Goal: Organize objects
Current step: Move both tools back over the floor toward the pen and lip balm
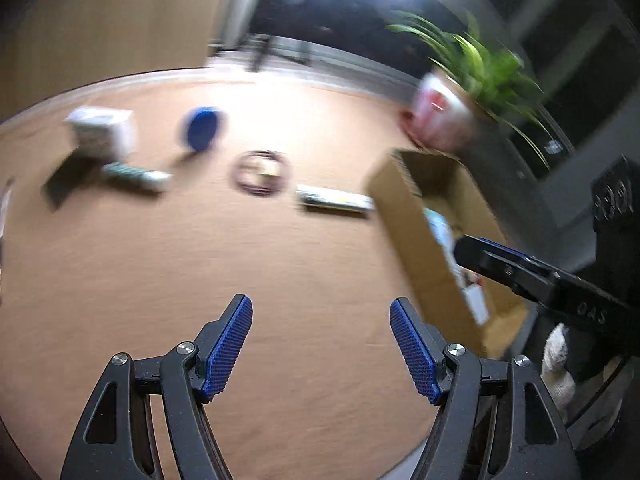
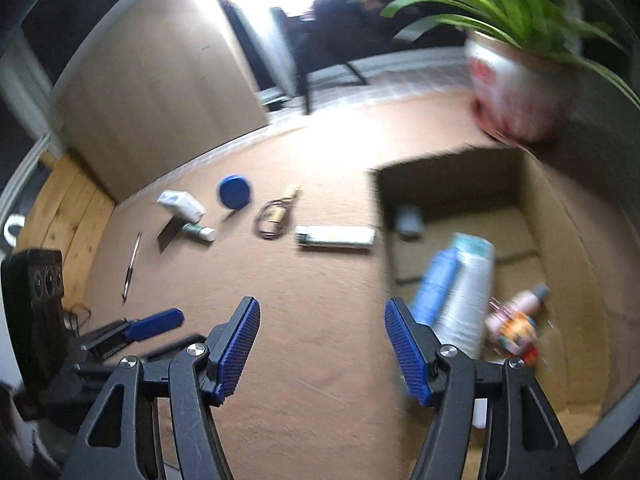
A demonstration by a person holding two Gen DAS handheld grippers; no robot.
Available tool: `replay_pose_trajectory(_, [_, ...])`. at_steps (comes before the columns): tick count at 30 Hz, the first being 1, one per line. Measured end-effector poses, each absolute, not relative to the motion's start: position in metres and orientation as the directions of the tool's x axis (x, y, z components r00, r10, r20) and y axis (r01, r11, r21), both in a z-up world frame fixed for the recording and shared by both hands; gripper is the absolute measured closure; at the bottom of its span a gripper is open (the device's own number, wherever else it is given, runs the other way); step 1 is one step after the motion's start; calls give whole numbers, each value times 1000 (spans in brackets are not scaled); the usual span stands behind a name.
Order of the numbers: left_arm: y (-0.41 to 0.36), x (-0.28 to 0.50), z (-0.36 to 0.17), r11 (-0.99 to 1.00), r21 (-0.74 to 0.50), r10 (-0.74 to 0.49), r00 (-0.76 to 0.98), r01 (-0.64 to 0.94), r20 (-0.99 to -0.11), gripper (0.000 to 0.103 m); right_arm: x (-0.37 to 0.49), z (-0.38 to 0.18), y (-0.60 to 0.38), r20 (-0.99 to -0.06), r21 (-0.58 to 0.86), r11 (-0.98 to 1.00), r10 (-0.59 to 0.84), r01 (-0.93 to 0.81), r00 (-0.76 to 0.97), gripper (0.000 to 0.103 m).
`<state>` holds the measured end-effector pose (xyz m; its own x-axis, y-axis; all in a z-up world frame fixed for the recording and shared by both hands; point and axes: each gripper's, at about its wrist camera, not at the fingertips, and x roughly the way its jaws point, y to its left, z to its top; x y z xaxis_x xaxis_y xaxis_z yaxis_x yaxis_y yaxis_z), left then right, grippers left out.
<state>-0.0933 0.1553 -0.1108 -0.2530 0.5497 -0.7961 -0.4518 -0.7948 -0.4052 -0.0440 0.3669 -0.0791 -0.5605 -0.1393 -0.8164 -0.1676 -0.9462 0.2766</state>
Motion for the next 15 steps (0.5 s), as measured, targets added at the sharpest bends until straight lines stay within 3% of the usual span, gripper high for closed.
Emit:
replay_pose_trajectory(9, [35,-132,-121,-903,-346,422,-383,-254,-822,29,-115,-85,280,-820,145,-985,-174,96,-546,42])
replay_pose_trajectory(15, [-25,-157,-135,-943,-299,333,-423,-147,-843,29,-162,-99,244,-833,124,-978,-196,171,-518,42])
